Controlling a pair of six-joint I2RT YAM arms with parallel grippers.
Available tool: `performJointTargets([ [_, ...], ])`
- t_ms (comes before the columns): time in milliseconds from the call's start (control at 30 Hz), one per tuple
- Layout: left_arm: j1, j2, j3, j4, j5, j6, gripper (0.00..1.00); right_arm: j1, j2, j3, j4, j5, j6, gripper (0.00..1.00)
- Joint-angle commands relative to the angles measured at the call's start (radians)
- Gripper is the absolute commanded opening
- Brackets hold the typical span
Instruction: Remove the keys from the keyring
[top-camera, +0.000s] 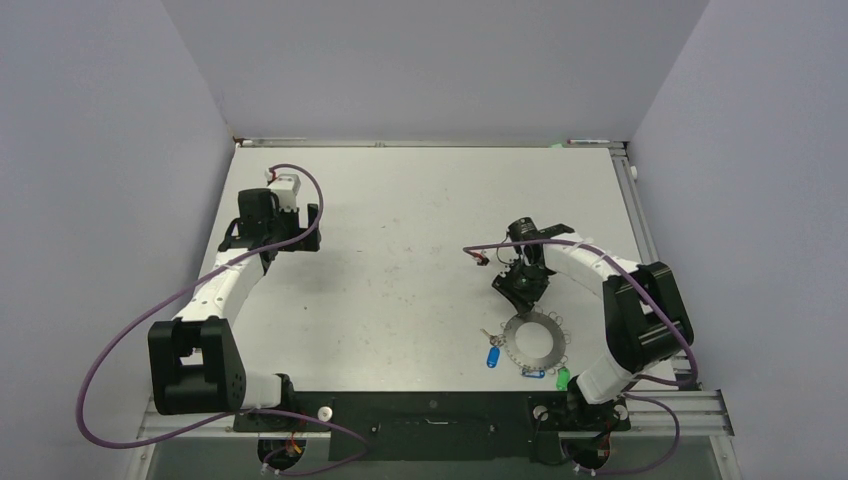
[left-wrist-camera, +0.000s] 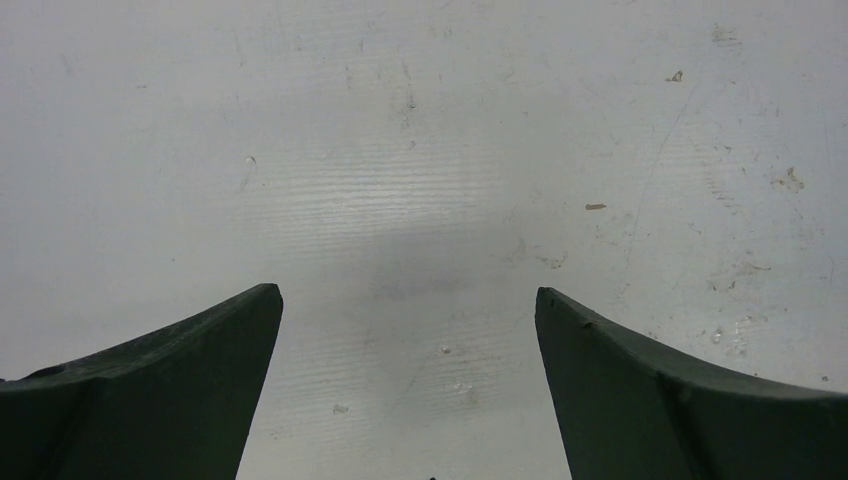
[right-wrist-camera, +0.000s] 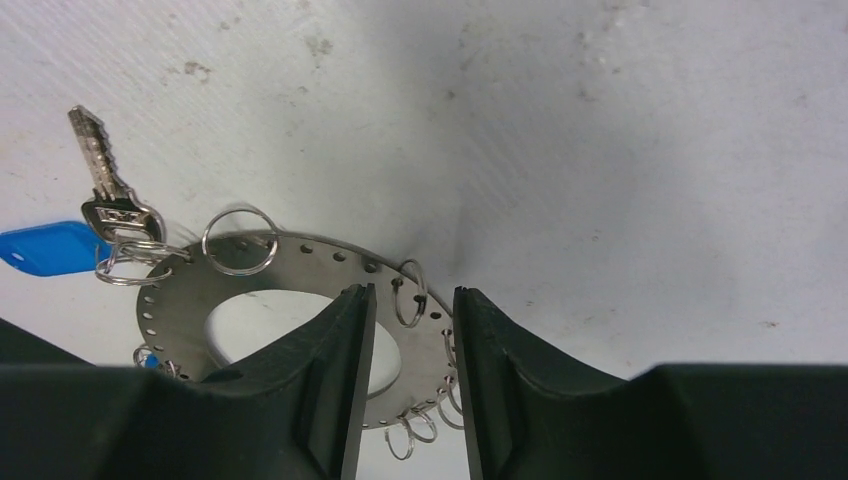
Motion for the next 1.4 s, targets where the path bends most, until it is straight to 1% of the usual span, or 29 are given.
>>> performJointTargets([
  [0,-0.004,-0.013,0.016,0.045,0.009,-0.016,0.96,0.022,0.023,0.014,-0.046,-0.035,-0.038,0.35],
  [67,-0.005,-0.014,0.020,0.041,0.031,-0.018,0.96,0.021,0.046,0.020,-0.065,-0.047,-0.048,0.33],
  [167,-0.004,-0.022,0.028,0.030,0.069,-0.022,0.96,0.020,0.081,0.033,-0.082,-0.051,-0.048,0.23],
  [200,-0.004,-0.027,0.029,0.027,0.084,-0.025,0.96,0.021,0.086,0.038,-0.080,-0.049,-0.044,0.17],
  [233,-0.005,-0.031,0.030,0.025,0.101,-0.026,0.96,0.020,0.084,0.046,-0.077,-0.049,-0.038,0.08],
  [267,-0.003,-0.035,0.032,0.023,0.121,-0.026,0.96,0.019,0.077,0.058,-0.074,-0.050,-0.027,0.06],
  [500,-0.003,-0.039,0.053,0.015,0.303,-0.026,0.96,0.022,-0.022,0.187,0.007,-0.146,0.080,0.05],
  [700,-0.003,-0.008,0.081,0.016,0.509,-0.026,0.96,0.033,-0.078,0.271,0.114,-0.191,0.171,0.05],
  [767,-0.002,0.009,0.086,0.032,0.599,-0.060,0.96,0.037,-0.096,0.284,0.165,-0.196,0.202,0.05],
  [833,-0.004,0.029,0.084,0.068,0.688,-0.077,0.96,0.041,-0.108,0.289,0.221,-0.205,0.228,0.05],
  [967,-0.010,0.069,0.070,0.221,0.813,-0.196,0.96,0.055,-0.129,0.299,0.313,-0.220,0.286,0.05],
  [1067,-0.018,0.094,0.079,0.297,0.840,-0.247,0.96,0.072,-0.137,0.318,0.366,-0.226,0.324,0.05],
  [1133,-0.059,0.102,0.087,0.318,0.836,-0.256,0.96,0.085,-0.145,0.329,0.397,-0.224,0.345,0.05],
  [1233,-0.102,0.101,0.086,0.368,0.805,-0.283,0.96,0.103,-0.158,0.333,0.447,-0.216,0.383,0.05],
  [1367,-0.178,0.091,0.051,0.518,0.741,-0.367,1.00,0.122,-0.167,0.346,0.485,-0.210,0.428,0.05],
])
